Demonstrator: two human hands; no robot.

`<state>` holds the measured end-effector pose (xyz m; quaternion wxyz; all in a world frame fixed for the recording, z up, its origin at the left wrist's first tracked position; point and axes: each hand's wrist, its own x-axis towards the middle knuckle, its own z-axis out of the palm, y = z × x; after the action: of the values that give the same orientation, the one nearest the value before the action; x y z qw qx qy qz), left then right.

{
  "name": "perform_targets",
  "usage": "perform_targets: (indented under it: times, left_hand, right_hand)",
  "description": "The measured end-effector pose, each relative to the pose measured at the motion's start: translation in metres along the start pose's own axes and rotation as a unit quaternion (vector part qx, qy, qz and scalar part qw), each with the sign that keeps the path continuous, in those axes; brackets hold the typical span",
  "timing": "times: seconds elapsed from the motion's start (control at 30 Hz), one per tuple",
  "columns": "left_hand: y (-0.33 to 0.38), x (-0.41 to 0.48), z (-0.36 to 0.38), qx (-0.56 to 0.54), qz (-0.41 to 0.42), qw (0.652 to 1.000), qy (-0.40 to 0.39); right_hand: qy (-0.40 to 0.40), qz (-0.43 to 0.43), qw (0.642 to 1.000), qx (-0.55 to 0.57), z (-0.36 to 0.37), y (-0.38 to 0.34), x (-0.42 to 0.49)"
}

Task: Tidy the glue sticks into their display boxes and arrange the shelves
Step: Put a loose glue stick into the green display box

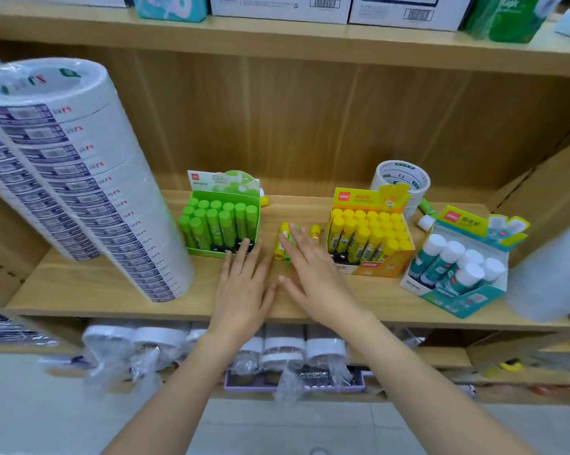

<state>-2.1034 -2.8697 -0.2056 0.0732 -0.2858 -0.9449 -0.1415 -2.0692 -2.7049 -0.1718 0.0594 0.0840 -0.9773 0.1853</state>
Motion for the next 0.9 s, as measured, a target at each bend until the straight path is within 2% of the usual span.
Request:
perform_targets:
  times: [0.03,0.1,0.3,0.47,0.7,0.8,0.9]
  left_hand:
    - [-0.003,-0.002,0.002,-0.015,-0.003,1.0,-0.011]
    - [-0.009,-0.005,0.004,-0.042,0.006,0.999,-0.026]
    - [-0.002,-0.003,-0.005,-0.074,0.018,0.997,0.019]
    - [0.007,0.009,0.0,-0.05,0.069,0.996,0.003]
    - [0.012,-0.002,0.001,-0.062,0.032,0.997,0.035]
    - [0.018,-0.004,0.004,-0.076,0.057,0.995,0.014]
    - [0.018,-0.005,0.005,-0.086,0.039,0.995,0.031]
  right_hand:
    - [-0.043,0.036,0.998,-0.03,0.008,-0.001,0.004]
    - [-0.073,0.066,0.994,-0.057,0.018,0.0,0.003]
    - [0.019,0.012,0.999,0.025,0.015,0.01,-0.027]
    - [0.024,0.019,0.999,0.033,0.019,0.015,-0.03]
    - [0.152,0.045,0.987,0.027,0.011,0.017,-0.04]
    - [0.127,0.085,0.988,0.025,0.012,0.012,-0.039]
    - [0.089,0.118,0.989,0.022,0.006,0.01,-0.042]
